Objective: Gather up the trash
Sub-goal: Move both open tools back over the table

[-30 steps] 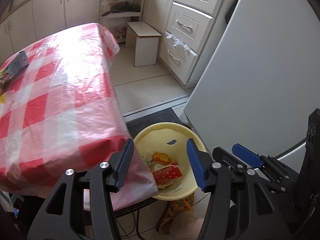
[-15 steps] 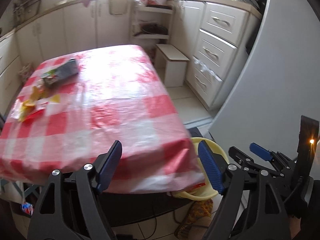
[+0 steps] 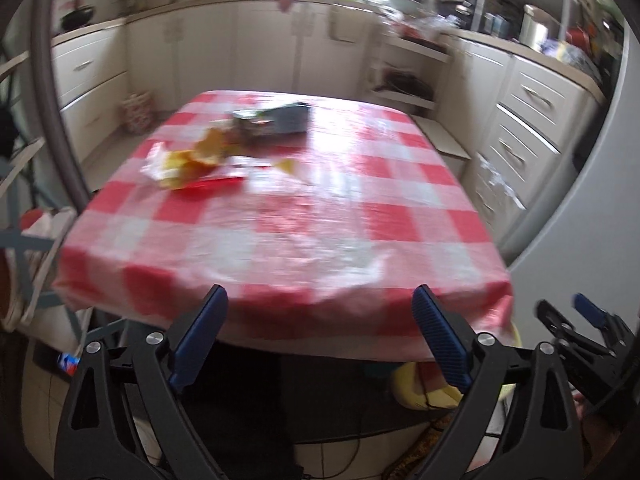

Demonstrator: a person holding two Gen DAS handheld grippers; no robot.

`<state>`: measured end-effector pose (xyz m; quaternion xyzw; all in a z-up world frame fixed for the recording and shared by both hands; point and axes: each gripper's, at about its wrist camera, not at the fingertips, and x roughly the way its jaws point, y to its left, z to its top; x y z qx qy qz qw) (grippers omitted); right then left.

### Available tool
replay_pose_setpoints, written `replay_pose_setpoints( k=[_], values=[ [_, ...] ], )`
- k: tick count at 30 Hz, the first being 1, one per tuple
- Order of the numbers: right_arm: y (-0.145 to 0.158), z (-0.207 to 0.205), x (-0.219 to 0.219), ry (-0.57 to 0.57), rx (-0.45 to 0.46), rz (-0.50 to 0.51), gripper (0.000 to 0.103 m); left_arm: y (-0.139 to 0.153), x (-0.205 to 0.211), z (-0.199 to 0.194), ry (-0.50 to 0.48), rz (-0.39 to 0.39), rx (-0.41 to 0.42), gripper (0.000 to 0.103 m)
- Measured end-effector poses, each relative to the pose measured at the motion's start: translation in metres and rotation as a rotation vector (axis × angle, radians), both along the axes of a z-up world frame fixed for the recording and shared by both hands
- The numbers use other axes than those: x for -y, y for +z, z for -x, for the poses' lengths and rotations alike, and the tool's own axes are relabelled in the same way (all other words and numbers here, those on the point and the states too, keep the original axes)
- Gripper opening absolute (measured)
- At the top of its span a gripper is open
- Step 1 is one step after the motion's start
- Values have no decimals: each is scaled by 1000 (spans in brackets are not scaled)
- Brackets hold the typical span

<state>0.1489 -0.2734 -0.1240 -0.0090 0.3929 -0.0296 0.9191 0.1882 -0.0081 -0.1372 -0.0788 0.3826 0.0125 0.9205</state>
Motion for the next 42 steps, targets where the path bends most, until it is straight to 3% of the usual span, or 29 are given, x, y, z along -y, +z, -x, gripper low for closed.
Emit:
replay_pose_setpoints(
  k=[10, 15, 23, 34, 42],
  values=[
    [21, 10, -55, 81, 49, -52, 83, -18, -67, 16, 150, -2, -16, 92],
    [28, 20, -89, 147, 67, -25, 85, -31, -86, 25, 180, -1, -51, 93],
    [29, 28, -128, 218, 72, 13, 87, -26, -113, 37, 232, 64, -43, 95],
    [17, 26, -166, 294, 61, 87, 87, -53, -155, 38, 330, 251, -94, 95],
    [12, 22, -179, 329, 72, 102, 87, -57, -151, 35, 325, 251, -79, 95]
  ],
)
